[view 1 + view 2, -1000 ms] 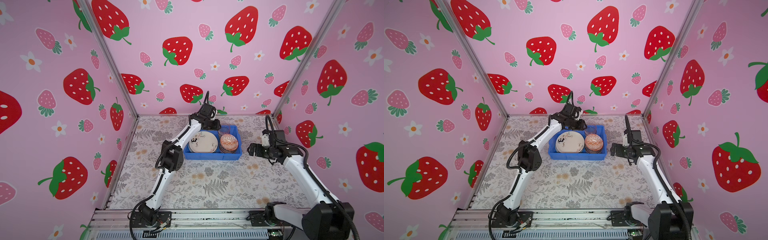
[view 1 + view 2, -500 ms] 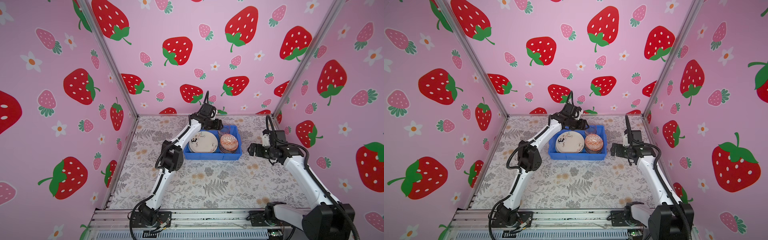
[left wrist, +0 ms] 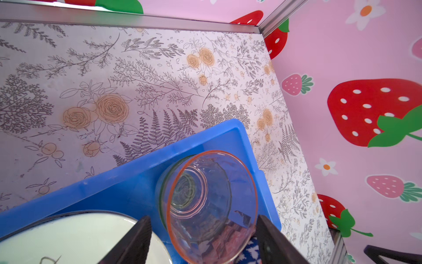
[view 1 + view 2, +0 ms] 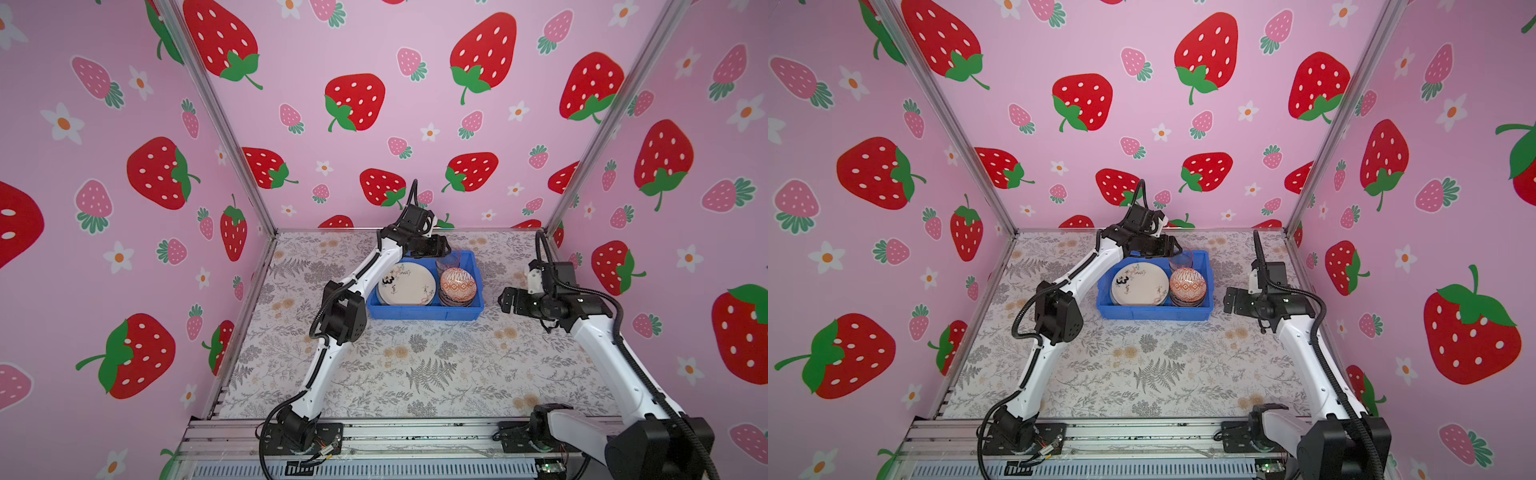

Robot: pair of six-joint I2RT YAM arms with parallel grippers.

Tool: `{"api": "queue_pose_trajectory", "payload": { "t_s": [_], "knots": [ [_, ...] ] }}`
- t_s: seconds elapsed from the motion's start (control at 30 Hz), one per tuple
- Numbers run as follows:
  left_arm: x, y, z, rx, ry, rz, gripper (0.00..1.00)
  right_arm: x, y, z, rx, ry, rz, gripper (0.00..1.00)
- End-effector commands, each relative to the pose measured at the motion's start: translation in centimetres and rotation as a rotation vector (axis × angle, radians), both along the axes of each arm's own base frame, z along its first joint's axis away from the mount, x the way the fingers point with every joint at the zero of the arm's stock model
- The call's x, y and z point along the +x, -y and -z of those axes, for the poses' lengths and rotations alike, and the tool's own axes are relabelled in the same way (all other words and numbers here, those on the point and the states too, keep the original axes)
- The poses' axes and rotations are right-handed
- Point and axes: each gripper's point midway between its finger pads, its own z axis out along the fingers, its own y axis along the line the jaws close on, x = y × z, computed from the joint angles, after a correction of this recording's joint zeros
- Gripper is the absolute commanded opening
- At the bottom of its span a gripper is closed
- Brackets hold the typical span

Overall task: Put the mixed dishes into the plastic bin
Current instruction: 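Lower the pink-rimmed cup into the bin next to the green cup with the left gripper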

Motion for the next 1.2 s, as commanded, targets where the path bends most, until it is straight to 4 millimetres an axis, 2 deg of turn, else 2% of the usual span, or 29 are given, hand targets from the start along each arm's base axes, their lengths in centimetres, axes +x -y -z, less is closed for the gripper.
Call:
{"api": "queue_pose_trajectory", "payload": {
  "t_s": [0.0,0.4,0.8,0.97,1.1,1.17],
  "knots": [
    [-0.6,1.2,-2.1,-0.059,0.015,0.024,0.75,-0.4,0.5,0.5,-0.018,-0.010,0.001,0.99],
    [-1.3,2.2,-1.2,-0.068,-0.012,0.039,0.76,0.1,0.2,1.0,-0.007,-0.016,-0.011,0.99],
    [-1.5,3.2,-2.2,-0.121,-0.016,0.051,0.76,0.0,0.3,1.2,-0.004,-0.016,-0.012,0.99],
    [-1.5,1.7,-3.6,-0.078,0.026,0.036,0.76,-0.1,0.3,1.2,-0.002,-0.015,-0.012,0.99],
    [-1.1,-1.0,-4.6,-0.024,0.054,-0.018,0.76,-0.1,0.3,1.0,-0.001,-0.011,-0.014,0.99],
    [-1.0,-2.4,-4.1,0.003,0.045,-0.049,0.76,-0.1,0.4,0.9,-0.004,-0.009,-0.012,0.99]
  ]
}}
